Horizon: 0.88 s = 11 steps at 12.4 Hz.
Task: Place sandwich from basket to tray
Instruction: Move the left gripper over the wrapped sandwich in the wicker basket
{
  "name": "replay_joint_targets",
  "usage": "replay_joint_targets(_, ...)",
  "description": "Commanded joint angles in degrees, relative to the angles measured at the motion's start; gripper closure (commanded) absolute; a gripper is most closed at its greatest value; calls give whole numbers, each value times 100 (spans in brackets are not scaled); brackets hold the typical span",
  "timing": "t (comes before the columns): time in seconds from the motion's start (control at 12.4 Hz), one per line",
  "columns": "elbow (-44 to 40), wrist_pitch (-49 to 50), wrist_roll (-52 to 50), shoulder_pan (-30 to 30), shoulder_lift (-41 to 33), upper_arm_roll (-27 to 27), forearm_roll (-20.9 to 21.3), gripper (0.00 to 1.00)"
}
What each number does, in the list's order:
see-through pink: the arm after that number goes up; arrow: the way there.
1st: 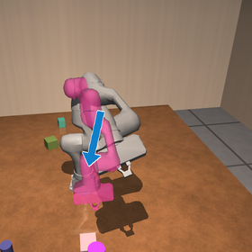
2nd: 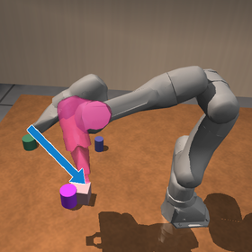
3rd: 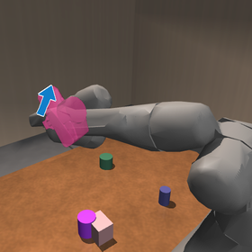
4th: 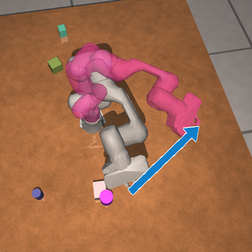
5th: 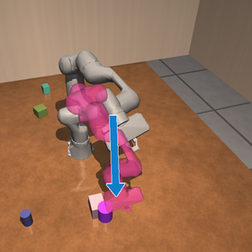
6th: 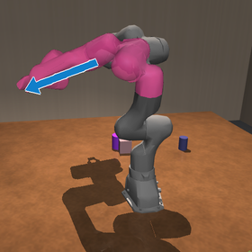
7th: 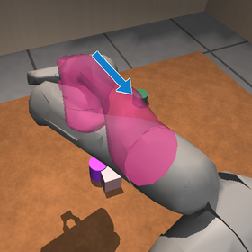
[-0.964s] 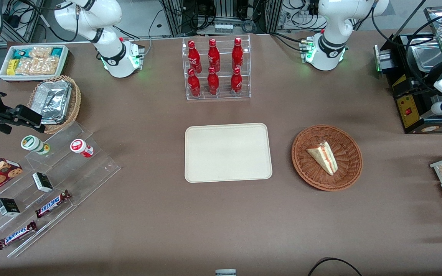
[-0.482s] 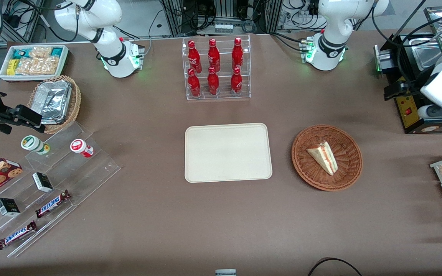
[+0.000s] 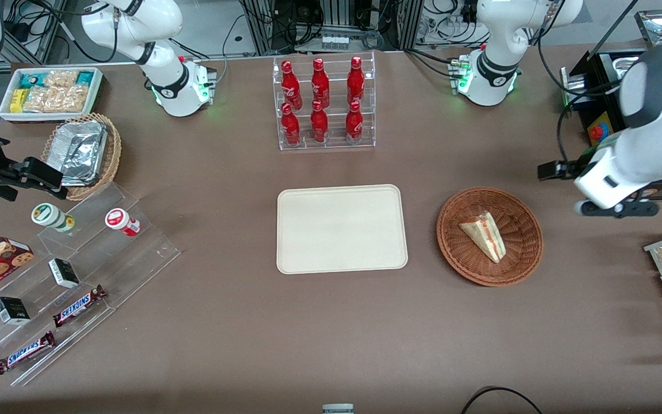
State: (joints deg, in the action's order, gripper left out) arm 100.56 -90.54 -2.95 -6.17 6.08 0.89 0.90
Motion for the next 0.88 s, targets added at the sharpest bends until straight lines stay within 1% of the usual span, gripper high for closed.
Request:
replay_joint_targets(0.0,840,-971,-48,-122,-115,8,-46,0)
replay_joint_targets(0.24,1851,-2359,-380,-130,-185,8,-46,0)
replay_joint_targets(0.4,2107,-2766,-504,-139,-160,-1,-64,0)
replay_joint_targets(0.48,2230,-2924,-740,-139,-168,-1,-159,0)
replay_joint_targets(0.56,2371,-3178,-1151,-191,-168,-1,-247,0)
replay_joint_targets(0.64,2450,-3372,-1634,-357,-168,-1,-248,0)
replay_joint_targets(0.8,2478,-3532,-2715,-447,-116,-1,-248,0)
